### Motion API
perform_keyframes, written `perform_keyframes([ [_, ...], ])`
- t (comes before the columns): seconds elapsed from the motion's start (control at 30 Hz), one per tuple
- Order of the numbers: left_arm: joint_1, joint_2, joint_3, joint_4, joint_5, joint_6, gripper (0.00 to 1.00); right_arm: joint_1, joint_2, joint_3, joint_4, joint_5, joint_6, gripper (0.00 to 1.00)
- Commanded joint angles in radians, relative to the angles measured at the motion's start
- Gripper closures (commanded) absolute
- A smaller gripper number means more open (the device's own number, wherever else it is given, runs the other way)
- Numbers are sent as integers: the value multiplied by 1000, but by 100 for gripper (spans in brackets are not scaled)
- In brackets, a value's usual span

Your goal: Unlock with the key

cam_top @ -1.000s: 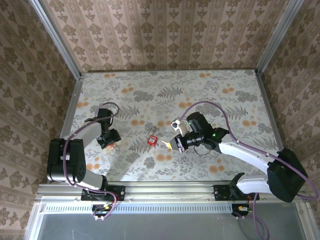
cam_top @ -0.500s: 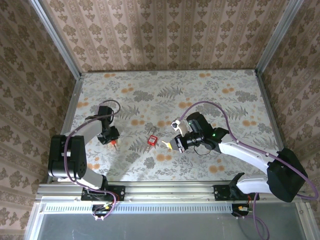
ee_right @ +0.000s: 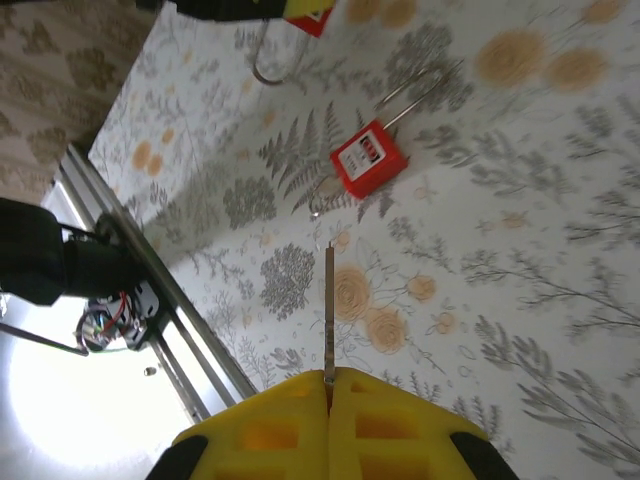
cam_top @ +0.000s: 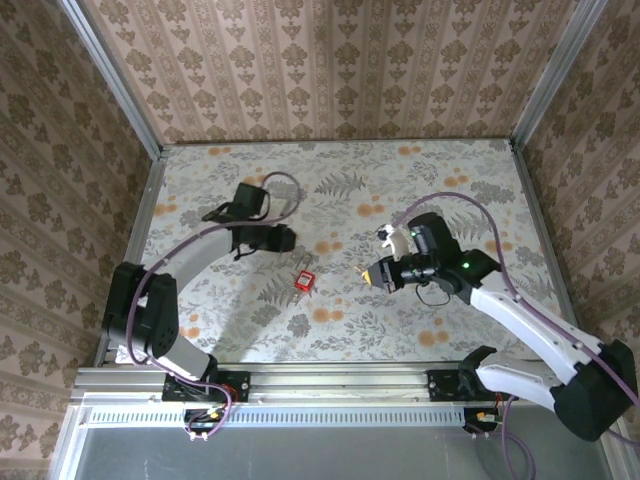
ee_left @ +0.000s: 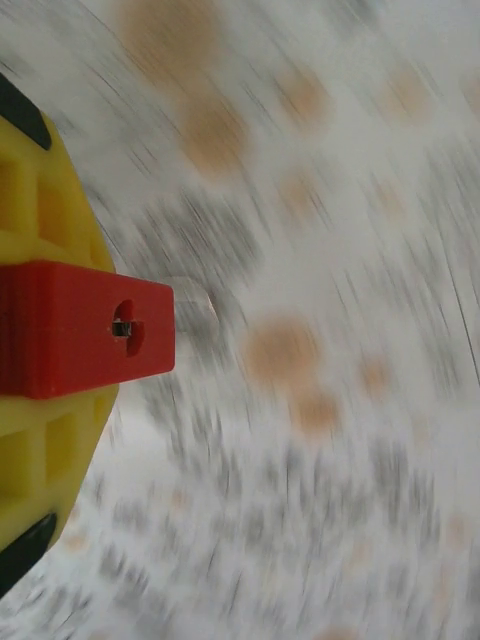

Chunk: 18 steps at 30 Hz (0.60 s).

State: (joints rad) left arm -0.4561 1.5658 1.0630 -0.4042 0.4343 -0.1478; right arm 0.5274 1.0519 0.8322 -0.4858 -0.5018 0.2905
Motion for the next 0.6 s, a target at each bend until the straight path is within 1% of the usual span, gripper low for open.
perform_keyframes([
  [0.0, -73, 120, 121, -113, 254, 270, 100, -6, -15, 27, -135, -13, -7, 100],
  [0.03, -77, 168, 169, -184, 289, 304, 100, -6, -11, 27, -147, -5, 1, 100],
  [0.1, -90, 272, 268, -353, 321, 366, 100, -6, -17, 13, -153, 11, 32, 100],
  [0.2, -153, 334, 323, -497, 312, 437, 100, -6, -70, -24, -140, 26, 67, 100],
  [0.33, -239, 352, 325, -511, 293, 447, 100, -6, -143, -52, -178, 91, 86, 100],
  [0.47, -298, 405, 338, -552, 271, 447, 98, -6, -186, -66, -199, 105, 104, 100],
  [0.57, -342, 433, 339, -569, 279, 454, 95, -6, -197, -59, -217, 120, 97, 100],
])
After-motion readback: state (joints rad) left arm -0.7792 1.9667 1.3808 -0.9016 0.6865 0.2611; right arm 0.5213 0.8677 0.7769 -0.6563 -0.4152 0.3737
